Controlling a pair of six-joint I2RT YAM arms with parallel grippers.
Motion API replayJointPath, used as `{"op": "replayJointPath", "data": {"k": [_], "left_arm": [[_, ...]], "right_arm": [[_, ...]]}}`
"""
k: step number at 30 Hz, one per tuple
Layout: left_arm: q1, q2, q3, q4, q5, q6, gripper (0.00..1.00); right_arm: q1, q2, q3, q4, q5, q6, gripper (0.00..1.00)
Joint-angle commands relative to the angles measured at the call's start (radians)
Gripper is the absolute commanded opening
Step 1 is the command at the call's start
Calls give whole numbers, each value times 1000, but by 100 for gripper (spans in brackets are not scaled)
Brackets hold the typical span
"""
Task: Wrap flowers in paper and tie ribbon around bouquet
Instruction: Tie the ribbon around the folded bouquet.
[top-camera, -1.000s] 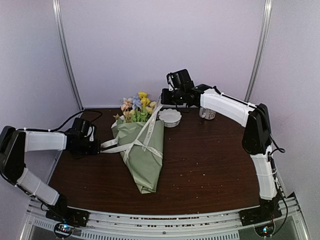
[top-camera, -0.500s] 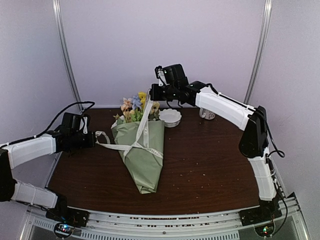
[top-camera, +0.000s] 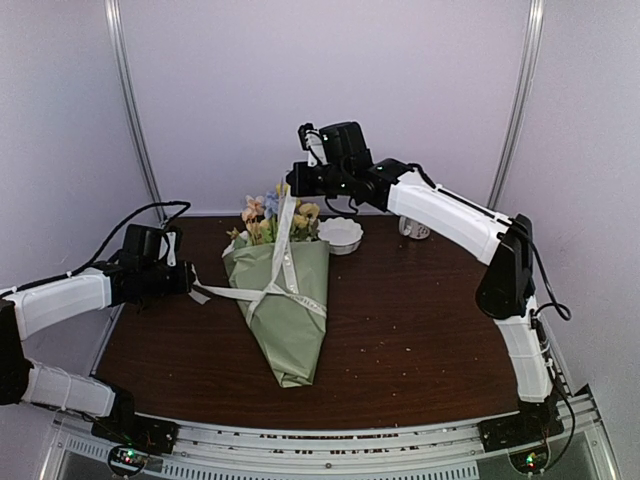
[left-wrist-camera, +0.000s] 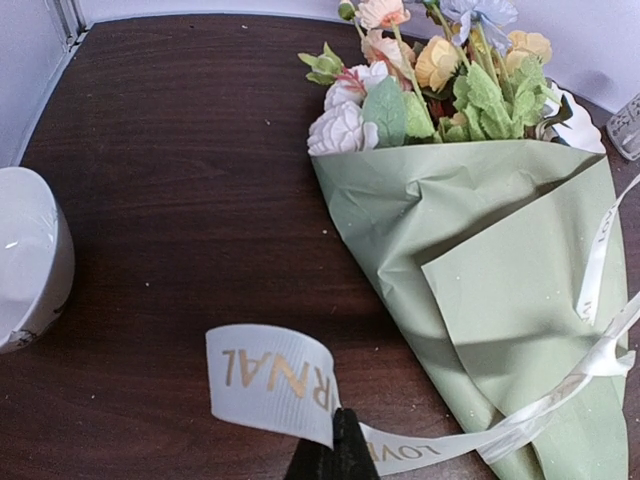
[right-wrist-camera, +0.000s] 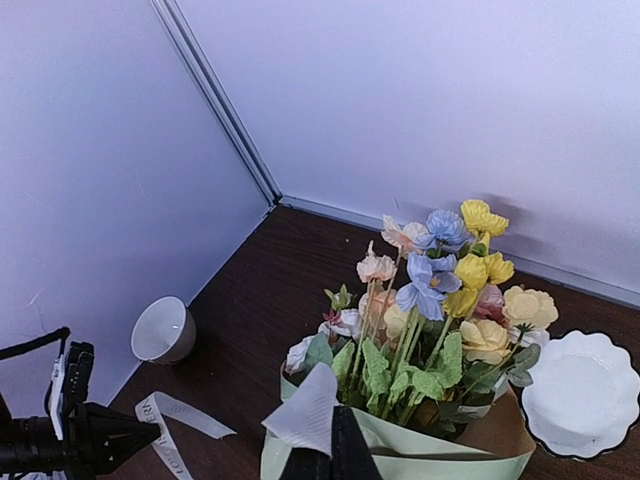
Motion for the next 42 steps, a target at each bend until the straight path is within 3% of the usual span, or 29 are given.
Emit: {"op": "replayJointPath", "data": {"k": [1,4,8,10,12,14,19,33,38,42], "left_arm": [[-3,-5,15,36,-13,-9,0],[31,-10,-4,-26,-77,-74,0],[161,-99,-152,-45,-190,-197,0],[330,-178,-263,25,-75,-268,0],[406,-239,-321,27,-81,-290,0],[419,-299,-317,-31,-145,-283,0],[437,-441,-309,-125,-265,-285,0],[447,-461,-287,-166,-311,-288,0],[445,-444,-256,-107,-214,-230,0],[416,-441,-162,-150,-197,-164,0]], "right_arm": [[0,2,22,-1,-6,-45,0],[-63,-74,-138,-33,118,-55,0],[-263,-384,-721,125,261,0,0],[-408,-493,-950,161,241,45,0],[-542,-581,-1141,195,217,87,0],[-681,-660,-1331,226,188,148,0],[-911,-765,-1571,334,80,232,0],[-954,-761,-1575,331,-11,226,0],[-833,-799,-1495,229,0,167,0],[-684,-878,-1378,108,71,105,0]]}}
